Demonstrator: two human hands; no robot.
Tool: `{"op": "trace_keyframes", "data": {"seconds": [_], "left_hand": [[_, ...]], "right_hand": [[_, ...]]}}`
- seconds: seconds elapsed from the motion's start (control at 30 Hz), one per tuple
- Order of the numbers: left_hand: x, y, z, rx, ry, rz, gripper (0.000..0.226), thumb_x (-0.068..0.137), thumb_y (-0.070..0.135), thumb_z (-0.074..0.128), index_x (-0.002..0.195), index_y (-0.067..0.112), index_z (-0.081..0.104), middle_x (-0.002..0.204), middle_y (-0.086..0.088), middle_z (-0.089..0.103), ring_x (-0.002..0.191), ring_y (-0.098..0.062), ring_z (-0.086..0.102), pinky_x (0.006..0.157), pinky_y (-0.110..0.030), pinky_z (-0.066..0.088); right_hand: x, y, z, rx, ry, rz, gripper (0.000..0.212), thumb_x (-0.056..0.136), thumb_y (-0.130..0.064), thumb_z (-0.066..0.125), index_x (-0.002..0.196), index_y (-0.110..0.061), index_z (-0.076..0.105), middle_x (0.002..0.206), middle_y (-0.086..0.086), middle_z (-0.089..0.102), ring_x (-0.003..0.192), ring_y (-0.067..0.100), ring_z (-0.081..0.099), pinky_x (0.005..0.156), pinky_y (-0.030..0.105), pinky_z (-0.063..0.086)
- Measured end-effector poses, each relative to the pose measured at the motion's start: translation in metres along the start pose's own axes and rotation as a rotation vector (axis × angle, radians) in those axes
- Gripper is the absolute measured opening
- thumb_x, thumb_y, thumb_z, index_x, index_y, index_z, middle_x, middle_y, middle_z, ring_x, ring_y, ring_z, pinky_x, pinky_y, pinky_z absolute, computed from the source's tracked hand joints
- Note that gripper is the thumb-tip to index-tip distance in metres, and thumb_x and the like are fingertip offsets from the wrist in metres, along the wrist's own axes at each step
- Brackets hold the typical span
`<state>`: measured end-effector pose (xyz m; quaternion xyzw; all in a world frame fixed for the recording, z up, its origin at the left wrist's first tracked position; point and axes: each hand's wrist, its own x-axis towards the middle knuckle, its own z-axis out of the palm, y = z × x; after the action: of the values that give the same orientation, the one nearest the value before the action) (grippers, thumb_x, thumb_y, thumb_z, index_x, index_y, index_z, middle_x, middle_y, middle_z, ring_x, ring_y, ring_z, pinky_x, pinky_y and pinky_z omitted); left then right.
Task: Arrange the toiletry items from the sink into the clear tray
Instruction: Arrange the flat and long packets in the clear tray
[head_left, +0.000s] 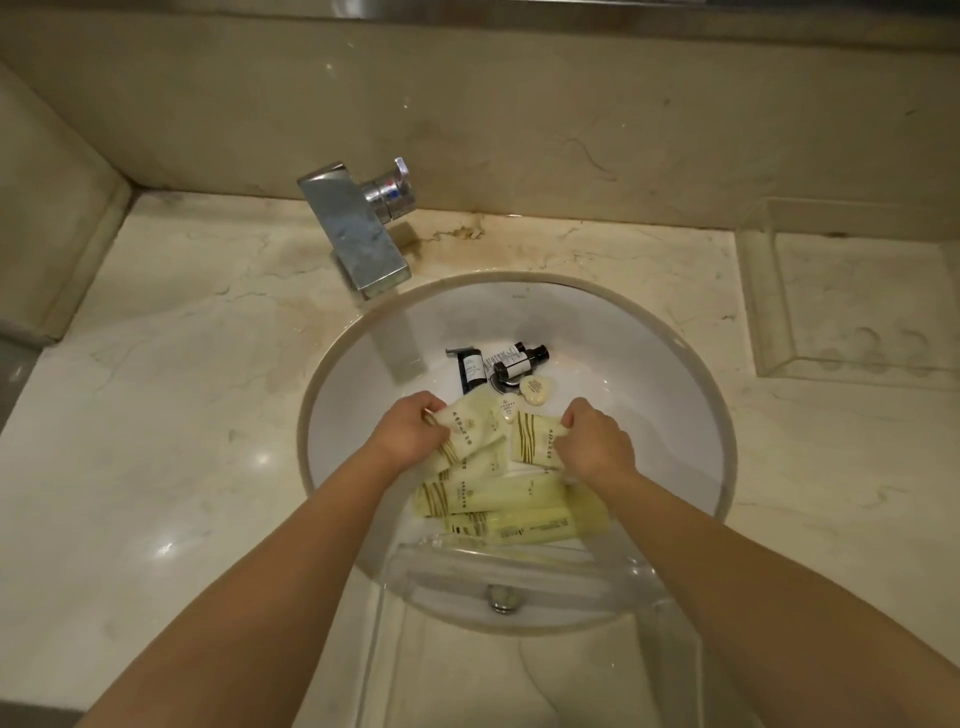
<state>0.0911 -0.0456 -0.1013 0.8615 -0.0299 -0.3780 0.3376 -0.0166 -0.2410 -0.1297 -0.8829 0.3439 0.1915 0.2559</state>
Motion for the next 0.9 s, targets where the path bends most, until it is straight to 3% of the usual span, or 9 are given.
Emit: {"op": "trace_keyframes", "data": {"seconds": [0.07, 0.17, 0.27, 0.37, 0.53, 0.7, 0.9], "left_hand": [[-0.007, 0.006, -0.008, -0.109, 0.028, -0.022, 0.015, 0.090, 0.003, 0.053, 0.098, 0.013, 0.060, 0.091, -0.008, 0.063, 0.081, -0.023, 0.058, 0.078, -0.037, 0.050], [-0.023, 0.019, -0.021, -0.237, 0.039, -0.037, 0.020, 0.093, -0.002, 0.047, 0.100, 0.009, 0.061, 0.084, -0.006, 0.062, 0.073, -0.017, 0.056, 0.071, -0.031, 0.050], [-0.043, 0.030, -0.032, -0.264, 0.037, 0.007, 0.020, 0.094, -0.001, 0.048, 0.102, 0.010, 0.063, 0.084, -0.006, 0.063, 0.076, -0.018, 0.056, 0.071, -0.030, 0.050], [-0.066, 0.036, -0.042, -0.232, 0.023, 0.075, 0.021, 0.094, 0.001, 0.050, 0.103, 0.015, 0.063, 0.090, -0.007, 0.063, 0.082, -0.020, 0.059, 0.080, -0.036, 0.053], [-0.110, 0.038, -0.058, -0.141, 0.009, 0.226, 0.019, 0.091, 0.002, 0.056, 0.097, 0.019, 0.062, 0.089, -0.009, 0.058, 0.084, -0.024, 0.062, 0.072, -0.034, 0.057], [-0.151, 0.024, -0.055, -0.023, -0.121, 0.261, 0.018, 0.091, 0.000, 0.056, 0.086, 0.016, 0.061, 0.080, -0.007, 0.059, 0.074, -0.018, 0.061, 0.076, -0.036, 0.057], [-0.185, -0.002, -0.032, 0.148, -0.218, 0.298, 0.014, 0.089, 0.000, 0.057, 0.093, 0.012, 0.062, 0.088, -0.010, 0.059, 0.076, -0.023, 0.064, 0.074, -0.038, 0.060]], "right_hand": [[-0.008, -0.003, -0.007, 0.120, 0.014, 0.007, 0.020, 0.090, -0.010, 0.049, 0.108, -0.018, 0.049, 0.097, 0.003, 0.063, 0.084, 0.024, 0.060, 0.067, 0.035, 0.047], [-0.022, -0.010, -0.019, 0.310, 0.062, 0.033, 0.025, 0.092, -0.011, 0.048, 0.116, -0.018, 0.051, 0.107, 0.006, 0.062, 0.084, 0.022, 0.058, 0.062, 0.034, 0.051], [-0.040, -0.020, -0.030, 0.450, 0.129, 0.006, 0.028, 0.092, -0.010, 0.049, 0.118, -0.015, 0.055, 0.116, 0.007, 0.063, 0.086, 0.018, 0.055, 0.059, 0.028, 0.046], [-0.065, -0.029, -0.044, 0.599, 0.206, -0.028, 0.021, 0.091, -0.010, 0.049, 0.110, -0.014, 0.058, 0.106, 0.004, 0.063, 0.086, 0.019, 0.057, 0.058, 0.026, 0.046], [-0.116, -0.030, -0.060, 0.816, 0.271, -0.051, 0.013, 0.089, -0.009, 0.050, 0.098, -0.013, 0.059, 0.090, -0.003, 0.061, 0.079, 0.016, 0.059, 0.062, 0.028, 0.048], [-0.165, -0.022, -0.059, 0.839, 0.247, -0.116, 0.012, 0.088, -0.008, 0.050, 0.094, -0.014, 0.059, 0.086, -0.004, 0.061, 0.074, 0.010, 0.057, 0.058, 0.023, 0.045], [-0.201, -0.006, -0.039, 0.666, 0.159, -0.187, 0.012, 0.085, -0.008, 0.053, 0.092, -0.014, 0.060, 0.084, -0.005, 0.060, 0.076, 0.014, 0.056, 0.063, 0.027, 0.045]]}}
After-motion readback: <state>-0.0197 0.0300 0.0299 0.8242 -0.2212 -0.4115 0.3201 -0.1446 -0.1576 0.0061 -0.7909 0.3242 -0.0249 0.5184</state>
